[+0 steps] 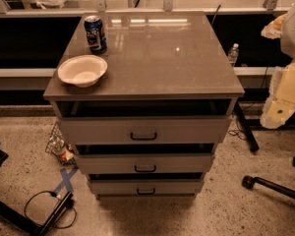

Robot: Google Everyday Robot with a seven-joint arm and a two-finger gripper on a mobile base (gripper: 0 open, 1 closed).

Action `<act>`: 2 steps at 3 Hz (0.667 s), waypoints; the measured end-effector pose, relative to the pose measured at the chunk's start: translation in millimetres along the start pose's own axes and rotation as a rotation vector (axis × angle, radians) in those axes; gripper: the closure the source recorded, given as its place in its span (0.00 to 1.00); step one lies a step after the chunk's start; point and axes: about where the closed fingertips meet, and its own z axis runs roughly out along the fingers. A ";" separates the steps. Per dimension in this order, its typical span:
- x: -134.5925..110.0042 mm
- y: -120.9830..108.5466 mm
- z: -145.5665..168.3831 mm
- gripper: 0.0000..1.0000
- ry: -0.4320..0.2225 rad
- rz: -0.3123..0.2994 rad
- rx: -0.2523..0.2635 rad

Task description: Open top drawer

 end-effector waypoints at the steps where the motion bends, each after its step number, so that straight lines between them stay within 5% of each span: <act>1: -1.9 -0.8 3.0 0.00 -0.009 0.002 0.017; 2: -1.9 0.5 16.1 0.00 -0.043 0.017 0.052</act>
Offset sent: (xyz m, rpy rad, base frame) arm 0.0231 0.0111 -0.0868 0.2011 -0.2789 -0.0845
